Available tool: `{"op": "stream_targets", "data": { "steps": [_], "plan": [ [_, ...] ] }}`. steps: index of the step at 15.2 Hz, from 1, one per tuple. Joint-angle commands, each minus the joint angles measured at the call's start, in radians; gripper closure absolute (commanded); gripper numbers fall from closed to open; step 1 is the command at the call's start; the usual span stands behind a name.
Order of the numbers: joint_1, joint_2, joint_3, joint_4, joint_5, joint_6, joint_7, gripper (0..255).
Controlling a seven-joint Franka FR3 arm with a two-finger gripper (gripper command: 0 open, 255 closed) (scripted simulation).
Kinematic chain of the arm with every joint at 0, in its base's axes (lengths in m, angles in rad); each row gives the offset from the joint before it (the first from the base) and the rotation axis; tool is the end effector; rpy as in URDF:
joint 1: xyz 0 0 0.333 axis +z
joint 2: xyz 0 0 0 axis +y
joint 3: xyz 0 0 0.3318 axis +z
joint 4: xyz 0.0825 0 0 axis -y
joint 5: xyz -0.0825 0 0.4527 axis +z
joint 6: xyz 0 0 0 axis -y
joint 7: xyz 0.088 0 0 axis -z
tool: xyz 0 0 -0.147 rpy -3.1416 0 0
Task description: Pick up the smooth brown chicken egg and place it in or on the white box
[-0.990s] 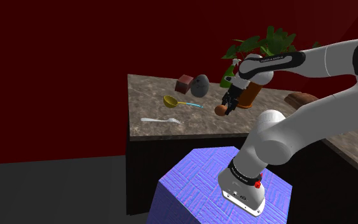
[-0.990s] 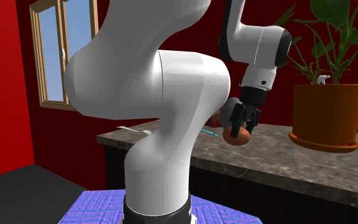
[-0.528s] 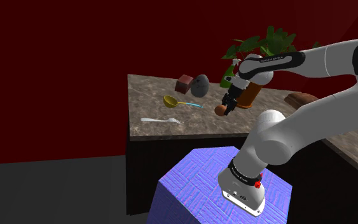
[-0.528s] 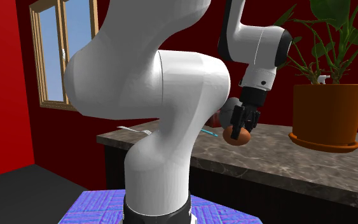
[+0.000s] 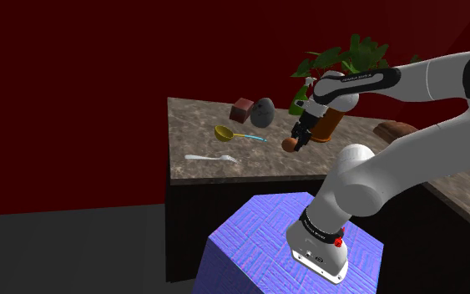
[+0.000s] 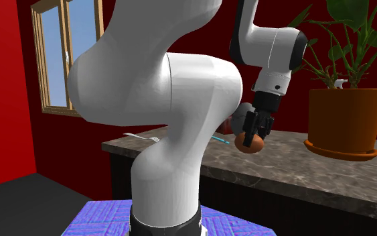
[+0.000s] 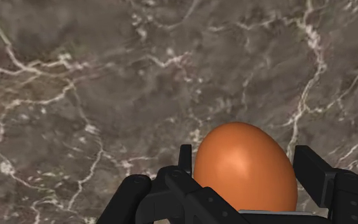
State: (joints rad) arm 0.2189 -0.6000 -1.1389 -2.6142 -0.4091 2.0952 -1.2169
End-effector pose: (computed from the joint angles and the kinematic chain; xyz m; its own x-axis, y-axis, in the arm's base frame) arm 0.2902 -0.3135 0.2552 0.7798 0.6037 0.1659 0.6260 -0.7544 -0.1973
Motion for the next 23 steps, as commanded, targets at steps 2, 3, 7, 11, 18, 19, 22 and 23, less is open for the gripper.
{"op": "stream_targets", "data": {
  "steps": [2,3,7,11,18,19,22,23],
  "plan": [
    [-0.009,-0.010,0.014,0.005,0.001,-0.017,0.004,255],
    [-0.016,-0.019,0.028,0.010,0.003,-0.033,0.007,255],
    [-0.042,-0.053,0.079,0.036,0.011,-0.098,0.020,255],
    [-0.060,-0.082,0.124,0.064,0.022,-0.159,0.031,255],
    [-0.078,-0.121,0.191,0.122,0.045,-0.261,0.047,255],
    [-0.080,-0.125,0.200,0.131,0.049,-0.275,0.049,255],
    [-0.083,-0.136,0.225,0.160,0.060,-0.317,0.055,255],
    [-0.084,-0.140,0.232,0.169,0.064,-0.330,0.057,255]
  ]
}}
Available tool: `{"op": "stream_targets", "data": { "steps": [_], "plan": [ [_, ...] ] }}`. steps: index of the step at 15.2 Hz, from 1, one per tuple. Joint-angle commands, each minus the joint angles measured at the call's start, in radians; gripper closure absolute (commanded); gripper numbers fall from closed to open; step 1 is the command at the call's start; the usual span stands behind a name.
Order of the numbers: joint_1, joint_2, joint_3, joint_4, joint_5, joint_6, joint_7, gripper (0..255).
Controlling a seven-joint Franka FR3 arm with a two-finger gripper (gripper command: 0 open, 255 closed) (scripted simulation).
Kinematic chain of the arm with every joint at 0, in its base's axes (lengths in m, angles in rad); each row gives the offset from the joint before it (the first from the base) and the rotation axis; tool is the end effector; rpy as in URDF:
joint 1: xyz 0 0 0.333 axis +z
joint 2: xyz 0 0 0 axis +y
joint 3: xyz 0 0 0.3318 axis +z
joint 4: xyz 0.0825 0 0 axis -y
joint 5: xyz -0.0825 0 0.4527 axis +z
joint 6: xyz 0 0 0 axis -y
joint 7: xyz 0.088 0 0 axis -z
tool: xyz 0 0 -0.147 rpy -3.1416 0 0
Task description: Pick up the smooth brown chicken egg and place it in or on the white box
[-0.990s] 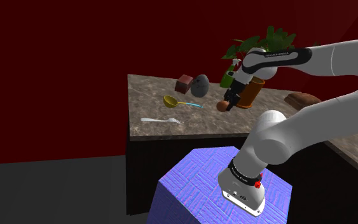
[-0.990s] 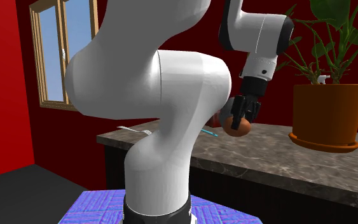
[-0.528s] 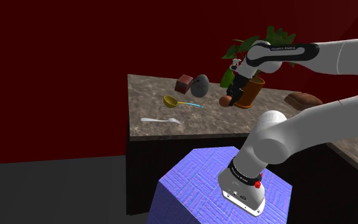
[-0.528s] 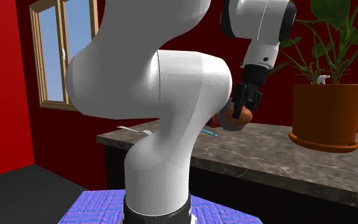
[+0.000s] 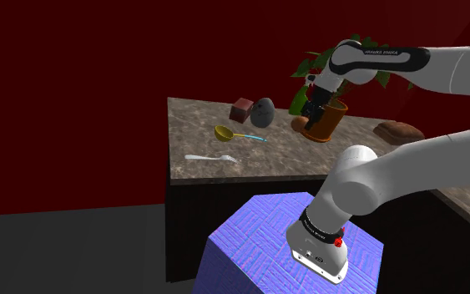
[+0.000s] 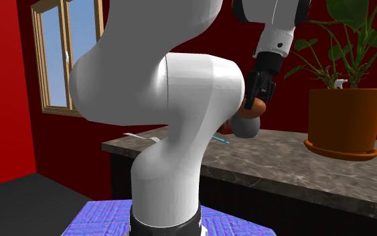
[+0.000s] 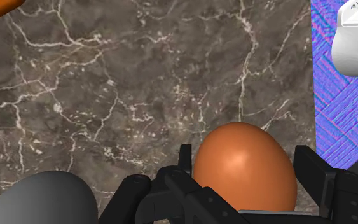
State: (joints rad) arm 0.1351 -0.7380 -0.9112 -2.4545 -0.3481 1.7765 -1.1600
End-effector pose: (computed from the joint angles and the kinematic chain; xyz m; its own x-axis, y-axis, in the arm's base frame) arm 0.2968 -0.3177 0.3848 0.7796 0.6039 0.1656 0.6262 -0.7540 -0.1982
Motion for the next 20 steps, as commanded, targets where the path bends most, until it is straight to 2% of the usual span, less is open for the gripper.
{"op": "stream_targets", "data": {
  "steps": [1,7,11,15,18,20],
  "plan": [
    [-0.001,-0.004,0.012,0.020,0.007,-0.025,0.002,255],
    [-0.001,-0.015,0.052,0.080,0.029,-0.100,0.011,255],
    [0.130,0.132,-0.021,0.182,0.096,-0.042,0.005,255],
    [0.275,0.296,-0.128,0.302,0.191,-0.002,-0.031,255],
    [0.408,0.448,-0.254,0.406,0.301,0.011,-0.090,255],
    [0.522,0.597,-0.390,0.483,0.427,0.005,-0.169,255]
  ]
}}
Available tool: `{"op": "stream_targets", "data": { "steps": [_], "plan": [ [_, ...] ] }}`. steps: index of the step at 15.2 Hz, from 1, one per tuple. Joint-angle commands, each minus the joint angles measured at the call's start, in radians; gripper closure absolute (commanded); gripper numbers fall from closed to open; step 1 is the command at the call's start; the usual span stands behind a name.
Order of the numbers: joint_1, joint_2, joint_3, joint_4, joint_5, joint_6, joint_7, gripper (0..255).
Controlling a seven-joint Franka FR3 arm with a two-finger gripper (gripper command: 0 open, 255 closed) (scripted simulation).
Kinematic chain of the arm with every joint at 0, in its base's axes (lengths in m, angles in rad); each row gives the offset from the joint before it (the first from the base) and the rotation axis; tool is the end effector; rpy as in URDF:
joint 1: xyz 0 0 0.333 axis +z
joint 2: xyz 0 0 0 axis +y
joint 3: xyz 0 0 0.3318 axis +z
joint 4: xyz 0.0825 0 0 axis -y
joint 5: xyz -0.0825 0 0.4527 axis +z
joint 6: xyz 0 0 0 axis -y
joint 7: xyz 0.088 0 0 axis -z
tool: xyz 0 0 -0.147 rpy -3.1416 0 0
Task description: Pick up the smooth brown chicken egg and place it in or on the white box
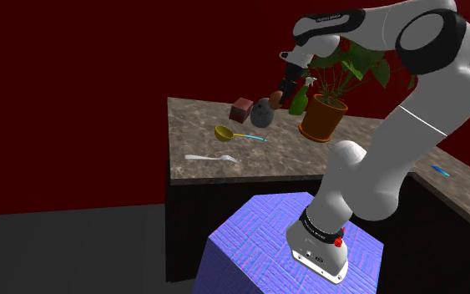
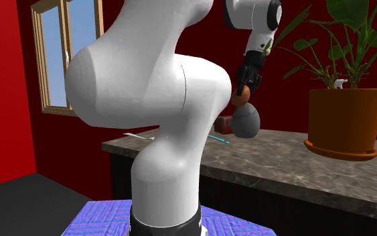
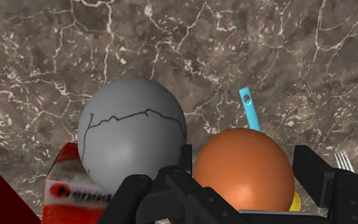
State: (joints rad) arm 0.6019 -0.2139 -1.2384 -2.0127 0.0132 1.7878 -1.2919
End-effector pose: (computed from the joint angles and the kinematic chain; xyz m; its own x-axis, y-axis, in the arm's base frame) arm 0.4551 -0.3519 0.4222 0.7811 0.6028 0.1629 0.6244 -0.7540 -0.2037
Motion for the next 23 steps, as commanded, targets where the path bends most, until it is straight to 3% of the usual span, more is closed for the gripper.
{"op": "stream_targets", "data": {
  "steps": [1,3,4,5,12,23],
  "plan": [
    [0.120,0.221,-0.173,0.086,0.202,-0.030,-0.133,255],
    [-0.006,0.525,-0.163,0.192,0.475,-0.131,-0.307,255],
    [-0.111,0.528,-0.047,0.237,0.472,-0.134,-0.286,255],
    [-0.175,0.572,0.005,0.287,0.506,-0.156,-0.291,255],
    [-0.499,0.870,0.215,0.723,0.710,-0.328,-0.246,255],
    [-0.464,0.897,0.227,0.598,0.733,-0.207,-0.293,255]
  ]
}}
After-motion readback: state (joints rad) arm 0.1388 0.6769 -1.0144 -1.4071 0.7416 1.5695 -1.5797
